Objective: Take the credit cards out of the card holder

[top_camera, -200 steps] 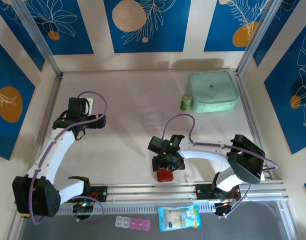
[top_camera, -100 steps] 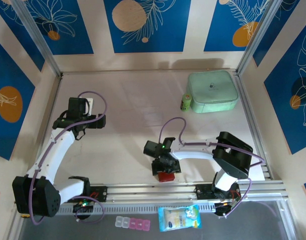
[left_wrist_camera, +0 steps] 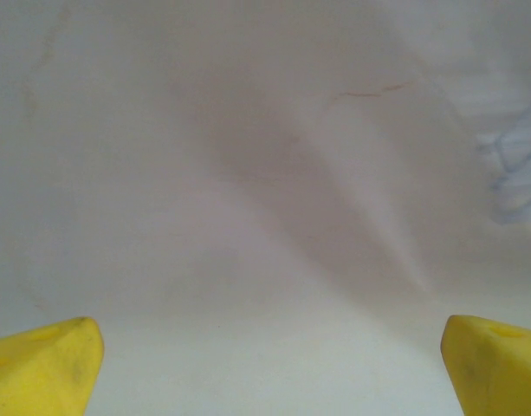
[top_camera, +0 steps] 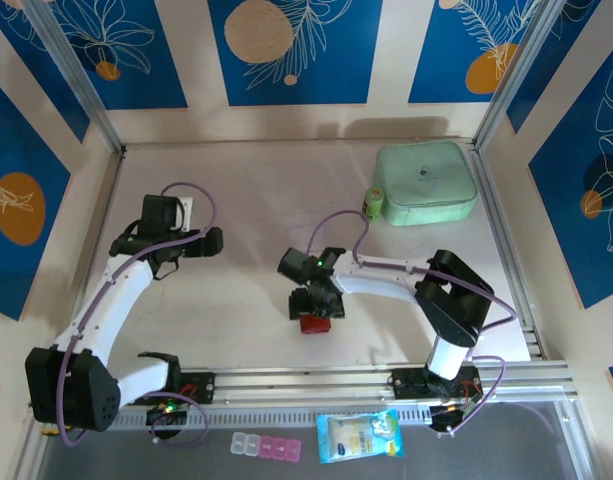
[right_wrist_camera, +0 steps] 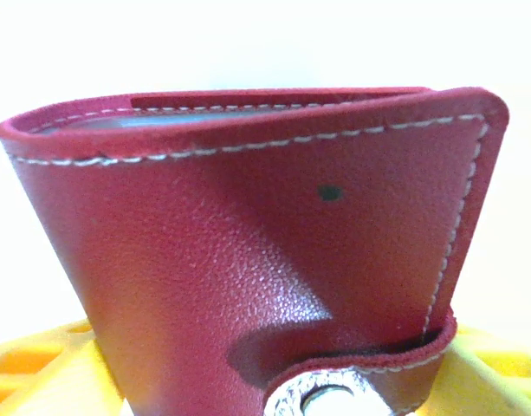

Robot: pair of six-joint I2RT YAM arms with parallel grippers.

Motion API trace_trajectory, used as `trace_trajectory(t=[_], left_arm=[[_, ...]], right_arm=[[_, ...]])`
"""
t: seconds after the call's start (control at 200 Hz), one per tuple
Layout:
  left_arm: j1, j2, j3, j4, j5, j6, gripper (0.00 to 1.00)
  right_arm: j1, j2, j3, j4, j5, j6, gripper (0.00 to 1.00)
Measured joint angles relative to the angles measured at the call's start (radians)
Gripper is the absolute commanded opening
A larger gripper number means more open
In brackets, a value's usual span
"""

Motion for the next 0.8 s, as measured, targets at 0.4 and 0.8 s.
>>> trace_trajectory(t=[0.4, 0.8], left_arm=[[-0.173, -0.024, -0.139, 0.085, 0.169, -0.269, 1.0], [-0.27, -0.026, -0.261, 0.205, 0.165, -0.464, 0.91]], right_arm=[[-0.107, 0.174, 0.154, 0.005, 0.006, -0.082, 0.78], [-0.113, 0.156, 0.142, 0.022, -0.016, -0.085, 0.88]])
